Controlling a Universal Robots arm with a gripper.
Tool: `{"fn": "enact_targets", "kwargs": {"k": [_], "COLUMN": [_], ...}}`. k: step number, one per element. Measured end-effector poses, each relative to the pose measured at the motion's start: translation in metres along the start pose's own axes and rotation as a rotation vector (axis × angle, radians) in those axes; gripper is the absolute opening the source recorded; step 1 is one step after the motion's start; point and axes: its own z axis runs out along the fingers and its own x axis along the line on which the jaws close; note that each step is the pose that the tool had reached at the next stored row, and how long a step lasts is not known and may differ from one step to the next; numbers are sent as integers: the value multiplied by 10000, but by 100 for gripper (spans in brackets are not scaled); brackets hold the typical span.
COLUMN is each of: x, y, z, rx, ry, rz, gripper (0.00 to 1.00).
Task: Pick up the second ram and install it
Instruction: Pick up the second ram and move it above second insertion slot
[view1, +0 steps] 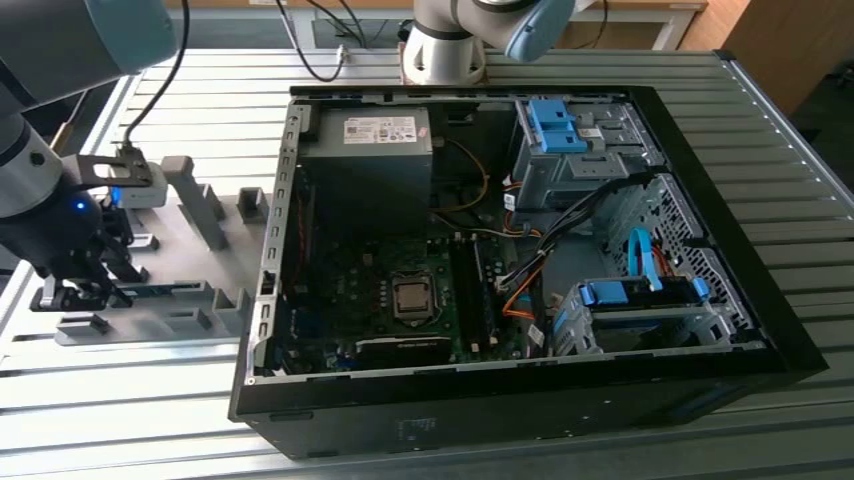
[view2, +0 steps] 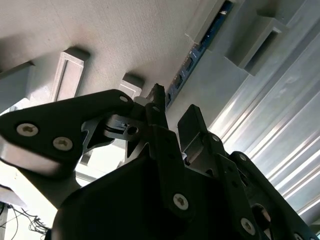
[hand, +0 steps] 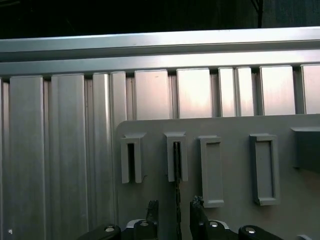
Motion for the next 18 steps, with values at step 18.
{"fn": "enact_targets", "kwargs": {"k": [18], "x": [-37], "y": [2], "z": [45], "rx": [-3], "ry": [-14], "rz": [-1], "gripper": [30]}}
